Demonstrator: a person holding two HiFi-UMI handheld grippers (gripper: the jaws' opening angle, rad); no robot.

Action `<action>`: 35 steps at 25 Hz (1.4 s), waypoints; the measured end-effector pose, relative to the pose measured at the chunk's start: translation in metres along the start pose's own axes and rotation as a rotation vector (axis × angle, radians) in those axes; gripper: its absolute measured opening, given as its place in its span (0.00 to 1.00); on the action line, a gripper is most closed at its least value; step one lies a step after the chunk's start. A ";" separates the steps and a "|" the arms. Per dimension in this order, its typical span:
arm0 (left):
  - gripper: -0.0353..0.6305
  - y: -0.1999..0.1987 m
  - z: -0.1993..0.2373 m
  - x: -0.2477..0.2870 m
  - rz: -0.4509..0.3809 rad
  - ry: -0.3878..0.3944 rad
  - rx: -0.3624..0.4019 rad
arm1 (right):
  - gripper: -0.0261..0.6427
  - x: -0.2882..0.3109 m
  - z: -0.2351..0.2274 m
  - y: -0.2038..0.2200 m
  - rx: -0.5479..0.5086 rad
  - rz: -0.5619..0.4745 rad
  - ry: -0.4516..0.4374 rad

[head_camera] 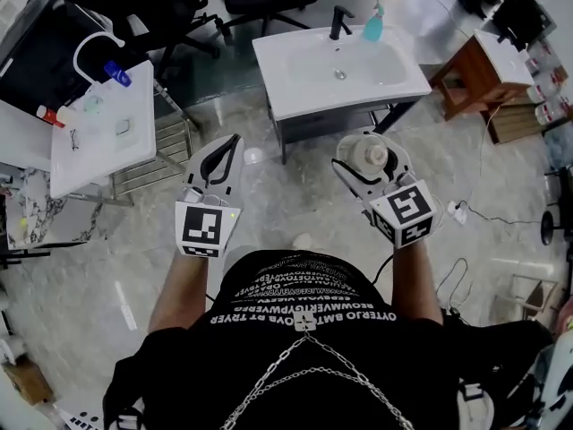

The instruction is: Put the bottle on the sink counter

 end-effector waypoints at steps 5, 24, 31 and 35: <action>0.06 0.004 -0.002 0.018 0.025 -0.015 -0.012 | 0.53 0.020 -0.019 0.003 -0.003 0.009 -0.033; 0.06 0.027 0.103 0.145 0.042 -0.009 -0.031 | 0.53 0.179 -0.087 -0.002 0.041 0.059 -0.054; 0.06 0.043 0.146 0.206 0.074 0.042 -0.030 | 0.53 0.256 -0.117 0.016 0.081 0.091 -0.019; 0.06 0.061 0.163 0.230 0.110 0.075 -0.040 | 0.53 0.299 -0.119 0.040 0.107 0.115 -0.033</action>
Point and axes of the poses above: the fingertips, and each gripper's own axes: x forward along the fingers, z to its left, y out of its underside, the point moved 4 cm from there along -x, backward along the fingers, and after that the axes turned 1 degree about -y, right-handed, at the moved point
